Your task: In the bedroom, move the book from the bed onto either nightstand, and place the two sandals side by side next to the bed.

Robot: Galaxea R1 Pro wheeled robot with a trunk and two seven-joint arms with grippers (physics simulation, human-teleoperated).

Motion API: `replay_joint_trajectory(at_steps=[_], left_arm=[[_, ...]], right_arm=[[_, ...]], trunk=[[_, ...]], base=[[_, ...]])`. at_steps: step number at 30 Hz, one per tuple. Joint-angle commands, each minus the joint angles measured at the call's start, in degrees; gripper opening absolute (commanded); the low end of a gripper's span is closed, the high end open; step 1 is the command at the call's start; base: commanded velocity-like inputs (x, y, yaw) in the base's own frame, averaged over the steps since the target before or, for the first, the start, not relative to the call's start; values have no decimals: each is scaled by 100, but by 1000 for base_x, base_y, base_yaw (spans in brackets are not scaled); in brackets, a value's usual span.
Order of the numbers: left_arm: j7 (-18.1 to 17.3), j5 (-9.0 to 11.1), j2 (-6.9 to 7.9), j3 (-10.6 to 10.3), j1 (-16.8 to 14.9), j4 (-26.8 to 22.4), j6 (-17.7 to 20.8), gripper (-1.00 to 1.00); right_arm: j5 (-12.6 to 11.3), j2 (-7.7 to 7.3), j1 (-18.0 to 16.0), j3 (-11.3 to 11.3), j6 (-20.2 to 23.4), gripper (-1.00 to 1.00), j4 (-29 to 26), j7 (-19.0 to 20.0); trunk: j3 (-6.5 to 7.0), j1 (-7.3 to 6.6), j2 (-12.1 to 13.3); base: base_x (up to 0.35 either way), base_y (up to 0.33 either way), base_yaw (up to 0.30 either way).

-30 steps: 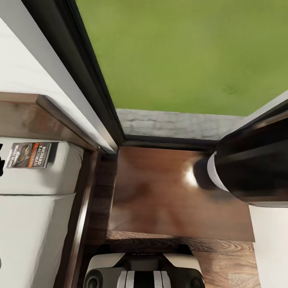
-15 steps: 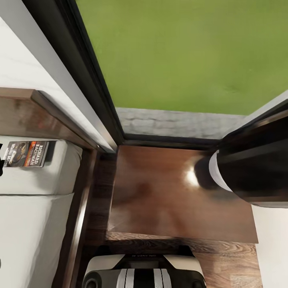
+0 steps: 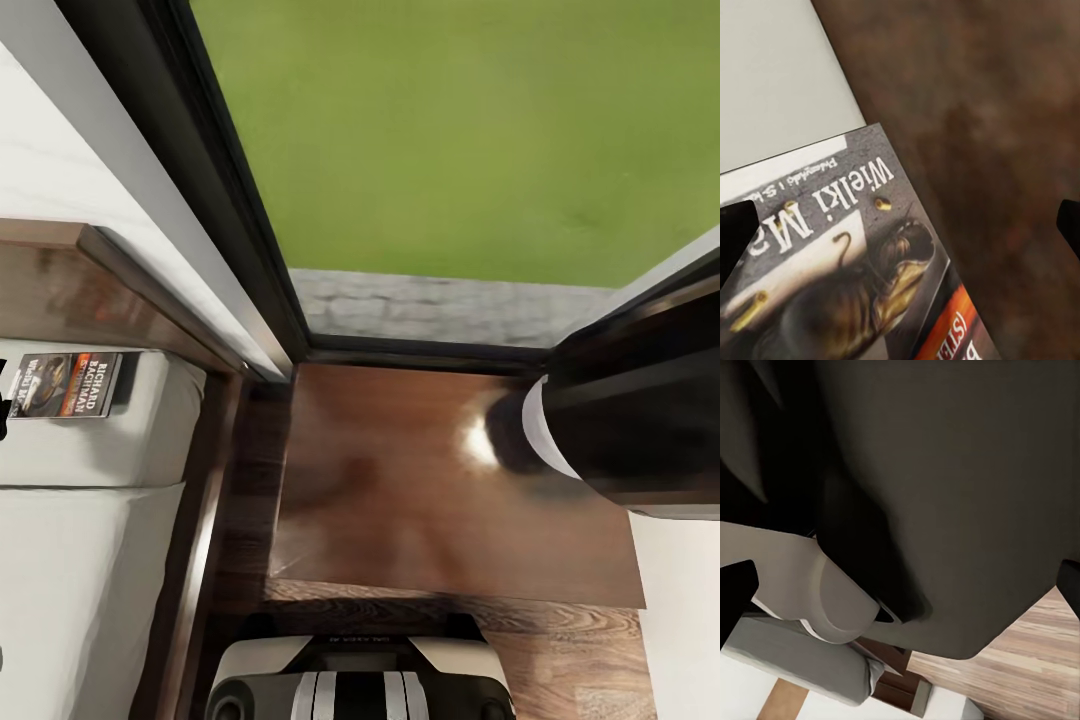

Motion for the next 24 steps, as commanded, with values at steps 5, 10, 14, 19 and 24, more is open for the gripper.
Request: replay_joint_trajectory(at_steps=[5,10,14,19,24], left_arm=[[-10,40,-1,17,-5,2,52,100],[-10,40,-1,17,-5,2,52,100],[-10,40,-1,17,-5,2,52,100],[-7,40,-1,17,-5,2,52,100],[-2,40,6,17,-5,2,48,100]], right_arm=[[-48,2,-6,48,-21,100,20,32],[-48,2,-8,46,-6,100,20,56],[-48,2,-7,47,-5,100,20,63],[-48,2,-6,44,-3,100,20,65],[-48,2,-6,42,-10,100,20,65]], trunk=[[-2,0,-1],[-2,0,-1],[-5,0,-1],[-25,0,-1],[-29,0,-1]], base=[[0,0,0],[0,0,0],[0,0,13],[0,0,77],[0,0,15]])
